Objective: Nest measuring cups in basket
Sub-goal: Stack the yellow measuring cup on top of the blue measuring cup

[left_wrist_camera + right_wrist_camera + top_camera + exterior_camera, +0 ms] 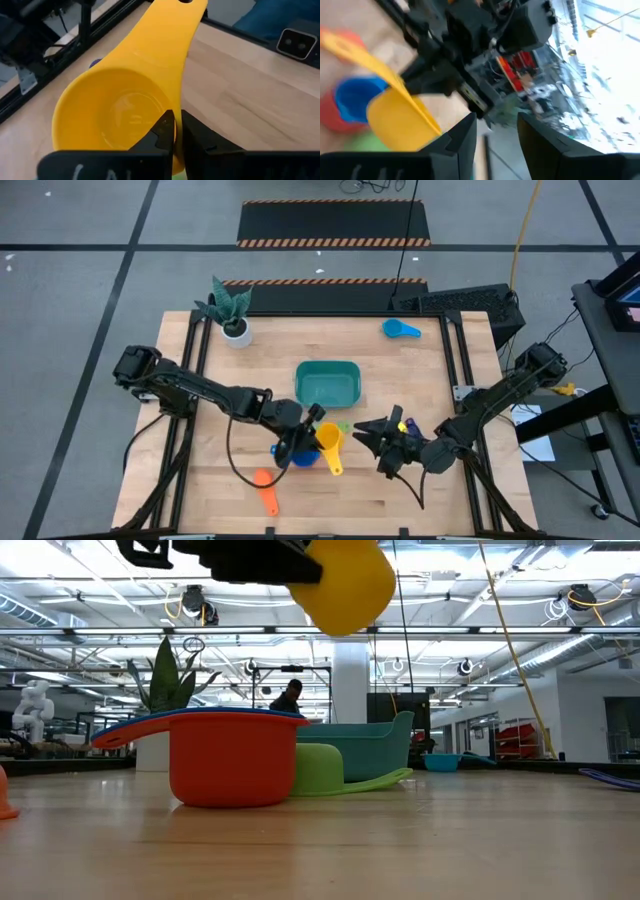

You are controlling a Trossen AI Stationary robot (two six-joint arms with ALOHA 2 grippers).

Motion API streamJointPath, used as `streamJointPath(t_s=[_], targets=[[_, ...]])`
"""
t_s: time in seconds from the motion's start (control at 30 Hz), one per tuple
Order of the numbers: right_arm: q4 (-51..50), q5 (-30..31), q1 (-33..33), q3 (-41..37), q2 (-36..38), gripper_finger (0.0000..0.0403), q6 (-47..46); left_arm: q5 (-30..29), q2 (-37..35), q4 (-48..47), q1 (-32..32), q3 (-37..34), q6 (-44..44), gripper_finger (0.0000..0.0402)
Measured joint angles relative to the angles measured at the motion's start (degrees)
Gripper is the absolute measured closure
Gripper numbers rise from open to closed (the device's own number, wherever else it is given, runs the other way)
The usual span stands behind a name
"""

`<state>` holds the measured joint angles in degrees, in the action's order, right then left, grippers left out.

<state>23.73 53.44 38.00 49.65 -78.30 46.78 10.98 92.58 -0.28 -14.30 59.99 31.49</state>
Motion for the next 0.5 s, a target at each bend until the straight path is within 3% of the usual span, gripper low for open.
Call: streamJointPath(t_s=[0.13, 0.23, 0.4, 0.5], targets=[[-0.14, -4.12, -0.61, 0.0, -0.02, 0.0266, -5.38, 0.07, 0.0, 0.84, -0.87, 0.0, 0.93, 0.0383], [-0.81, -12.57, -2.35, 0.0, -0.17, 0.0266, -10.98, 2.71, 0.0, 0.88, -0.94, 0.0, 2.43, 0.0394], [-0.83, -32.6, -5.52, 0.0, -0.17, 0.0266, -20.6, 13.63, 0.0, 2.48, -0.79, 0.0, 4.75, 0.0383], [-0.78, -40.34, -6.92, 0.0, -0.17, 0.0266, -24.52, 22.01, 0.0, 3.99, -1.05, 0.0, 6.81, 0.0382]])
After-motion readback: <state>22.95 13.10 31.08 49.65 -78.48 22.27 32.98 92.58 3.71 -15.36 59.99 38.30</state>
